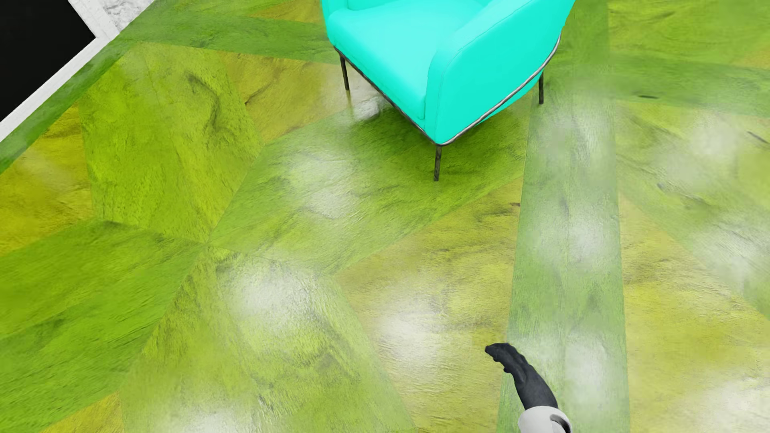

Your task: Head to the green armchair

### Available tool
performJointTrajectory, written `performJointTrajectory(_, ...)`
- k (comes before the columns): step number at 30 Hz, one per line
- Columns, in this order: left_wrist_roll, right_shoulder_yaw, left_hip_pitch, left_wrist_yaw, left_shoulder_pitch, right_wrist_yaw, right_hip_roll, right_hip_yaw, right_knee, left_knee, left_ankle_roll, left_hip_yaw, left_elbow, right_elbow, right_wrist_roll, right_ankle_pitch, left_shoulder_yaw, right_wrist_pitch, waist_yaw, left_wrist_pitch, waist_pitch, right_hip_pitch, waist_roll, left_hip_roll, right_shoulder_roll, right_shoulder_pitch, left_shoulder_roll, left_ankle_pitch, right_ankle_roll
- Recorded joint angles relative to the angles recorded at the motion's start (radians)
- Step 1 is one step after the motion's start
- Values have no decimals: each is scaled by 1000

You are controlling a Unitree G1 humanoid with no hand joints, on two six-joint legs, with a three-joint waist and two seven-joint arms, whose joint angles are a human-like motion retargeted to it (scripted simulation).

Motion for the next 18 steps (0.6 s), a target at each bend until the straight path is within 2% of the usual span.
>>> performJointTrajectory(1,54,-6,19,16,-36,-37,-88,-156,4,-16,25,60,-3,2,13,53,-43,1,-2,9,-1,-26,-12,-19,19,28,24,-2,-63)
performJointTrajectory(2,88,14,45,28,-58,-32,-175,-337,-2,-42,47,120,-25,15,10,82,-67,1,-4,8,-5,-35,-22,-37,17,48,49,-1,-135)
performJointTrajectory(3,88,54,77,41,-59,18,-220,-469,8,-74,67,180,-72,32,-9,74,-58,-3,-6,-6,-9,-35,-29,-53,-5,56,69,0,-140)
performJointTrajectory(5,5,122,134,84,2,164,-184,-537,86,-112,98,304,-217,59,-70,38,46,-12,-6,-64,-14,-49,-36,-70,-59,43,80,-11,-19)
performJointTrajectory(6,-52,133,155,108,55,201,-142,-547,109,-116,112,366,-302,60,-102,39,103,-5,-2,-97,-16,-50,-40,-73,-69,31,78,-23,40)
performJointTrajectory(7,-91,130,172,129,101,198,-106,-586,97,-117,126,425,-375,53,-124,44,151,3,4,-121,-20,-33,-45,-71,-62,24,70,-33,14)
performJointTrajectory(8,-100,116,181,145,133,168,-107,-686,35,-109,137,481,-430,39,-131,35,185,11,13,-135,-24,9,-49,-66,-46,25,60,-41,-71)
performJointTrajectory(9,-80,102,182,154,152,133,-119,-805,-66,-89,145,526,-468,22,-118,10,208,12,21,-139,-27,65,-54,-57,-28,31,47,-48,-122)
performJointTrajectory(10,-44,98,173,157,160,108,-100,-840,-168,-50,147,554,-494,8,-92,0,231,7,24,-141,-28,105,-58,-38,-14,35,31,-49,-142)
performJointTrajectory(12,27,127,87,156,156,105,-47,-773,-260,164,123,554,-525,1,-53,27,274,-1,25,-158,-17,126,-57,59,-20,27,-8,20,-140)
performJointTrajectory(13,55,144,6,153,147,115,-30,-756,-267,322,107,519,-534,1,-56,38,284,-6,28,-177,-9,125,-52,128,-32,25,-22,108,-134)
performJointTrajectory(14,81,155,-97,145,133,127,-18,-748,-264,478,124,451,-541,0,-61,36,283,-10,31,-199,-1,123,-47,186,-46,27,-31,191,-129)
performJointTrajectory(15,108,160,-187,135,123,137,-5,-743,-258,586,131,380,-553,-7,-56,32,280,-17,33,-229,5,120,-40,223,-55,38,-31,215,-125)
performJointTrajectory(16,136,157,-246,135,109,144,6,-738,-259,623,116,334,-560,-22,-43,32,274,-20,31,-255,8,120,-31,250,-58,54,-43,186,-121)
performJointTrajectory(18,154,145,-252,139,105,133,16,-729,-273,461,96,346,-595,-44,2,37,286,-2,26,-310,5,124,-13,289,-52,67,-76,112,-107)
